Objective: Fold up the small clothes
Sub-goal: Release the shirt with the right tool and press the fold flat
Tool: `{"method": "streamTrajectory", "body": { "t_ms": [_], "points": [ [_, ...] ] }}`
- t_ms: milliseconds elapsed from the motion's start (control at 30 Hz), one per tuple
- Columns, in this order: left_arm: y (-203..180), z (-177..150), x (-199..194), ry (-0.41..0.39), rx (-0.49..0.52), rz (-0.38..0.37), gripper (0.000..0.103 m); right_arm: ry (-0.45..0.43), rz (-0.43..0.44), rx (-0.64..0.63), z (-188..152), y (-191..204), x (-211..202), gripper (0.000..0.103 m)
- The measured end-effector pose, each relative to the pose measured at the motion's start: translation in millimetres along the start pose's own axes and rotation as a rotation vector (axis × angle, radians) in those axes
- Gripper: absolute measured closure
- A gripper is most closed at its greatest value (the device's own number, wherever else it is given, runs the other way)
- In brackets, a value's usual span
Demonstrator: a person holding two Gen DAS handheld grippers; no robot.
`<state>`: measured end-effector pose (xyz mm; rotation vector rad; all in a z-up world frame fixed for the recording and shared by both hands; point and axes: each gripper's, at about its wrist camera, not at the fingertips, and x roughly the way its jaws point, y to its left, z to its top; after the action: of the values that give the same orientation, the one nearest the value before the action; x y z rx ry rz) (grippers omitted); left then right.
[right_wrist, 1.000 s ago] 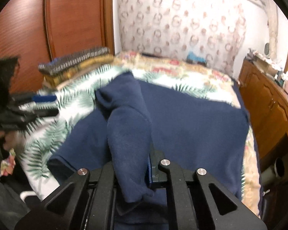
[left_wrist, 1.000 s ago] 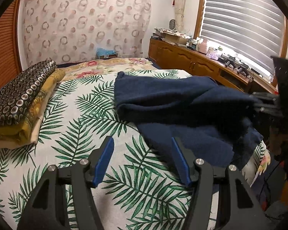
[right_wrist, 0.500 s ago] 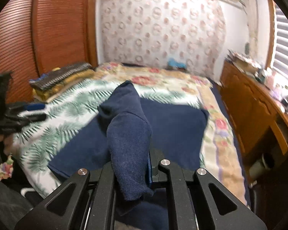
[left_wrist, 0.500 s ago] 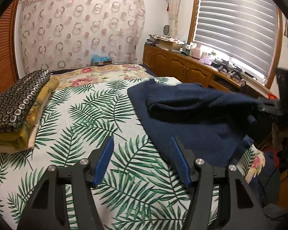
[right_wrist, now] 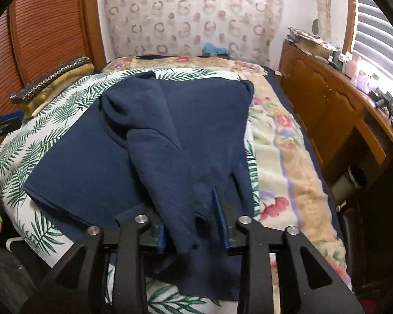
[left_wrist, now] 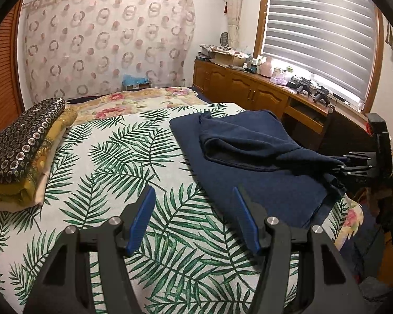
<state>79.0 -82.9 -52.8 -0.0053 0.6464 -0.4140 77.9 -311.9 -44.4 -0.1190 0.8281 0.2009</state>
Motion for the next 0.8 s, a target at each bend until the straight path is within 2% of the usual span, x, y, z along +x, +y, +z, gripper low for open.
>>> {"method": "streamTrajectory", "body": {
  "t_ms": [133,267,400,633,800],
  "points": [
    [-1,0,1,0.000,0.001,0.002,0.043,-0.001,-0.016,-0.016,-2,-1,-12,0.067],
    [-1,-1,3,0.002,-0.002,0.004,0.043,-0.039,-0.023,-0.035,6,4,-31,0.066],
    [0,-1,3,0.003,-0.003,0.005,0.043,-0.096,0.003,-0.057,21,14,-43,0.056],
    [2,-4,4,-0.001,-0.007,0.009,0.043,-0.147,0.046,-0.120,59,44,-32,0.052],
    [4,-6,4,0.002,-0.010,0.012,0.043,-0.123,0.079,-0.179,81,68,-6,0.051]
  ]
}}
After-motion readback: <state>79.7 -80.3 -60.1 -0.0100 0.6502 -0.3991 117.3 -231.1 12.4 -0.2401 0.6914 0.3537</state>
